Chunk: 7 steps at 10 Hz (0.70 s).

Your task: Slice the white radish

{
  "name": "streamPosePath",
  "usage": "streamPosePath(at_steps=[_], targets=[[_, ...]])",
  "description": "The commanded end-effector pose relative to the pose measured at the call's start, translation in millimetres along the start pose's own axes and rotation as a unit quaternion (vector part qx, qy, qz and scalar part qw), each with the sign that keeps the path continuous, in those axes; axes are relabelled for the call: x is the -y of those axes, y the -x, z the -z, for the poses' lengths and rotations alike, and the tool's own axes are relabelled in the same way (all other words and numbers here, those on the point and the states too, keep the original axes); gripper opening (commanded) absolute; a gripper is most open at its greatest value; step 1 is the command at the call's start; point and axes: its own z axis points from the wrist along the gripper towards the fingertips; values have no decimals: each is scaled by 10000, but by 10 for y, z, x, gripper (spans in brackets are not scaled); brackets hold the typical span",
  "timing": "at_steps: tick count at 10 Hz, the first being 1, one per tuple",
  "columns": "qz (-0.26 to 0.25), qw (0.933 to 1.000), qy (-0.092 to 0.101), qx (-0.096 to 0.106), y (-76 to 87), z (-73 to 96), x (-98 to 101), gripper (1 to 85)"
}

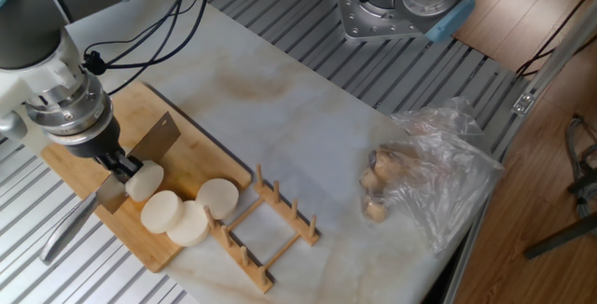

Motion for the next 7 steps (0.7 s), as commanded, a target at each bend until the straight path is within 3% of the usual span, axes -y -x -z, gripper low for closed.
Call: streamPosePath(at_steps=[1,3,7], targets=[[-90,9999,53,28,24,-12,0,283],[-284,9995,-90,144,86,-53,77,290],[-310,9995,-34,93,57,5,44,290]])
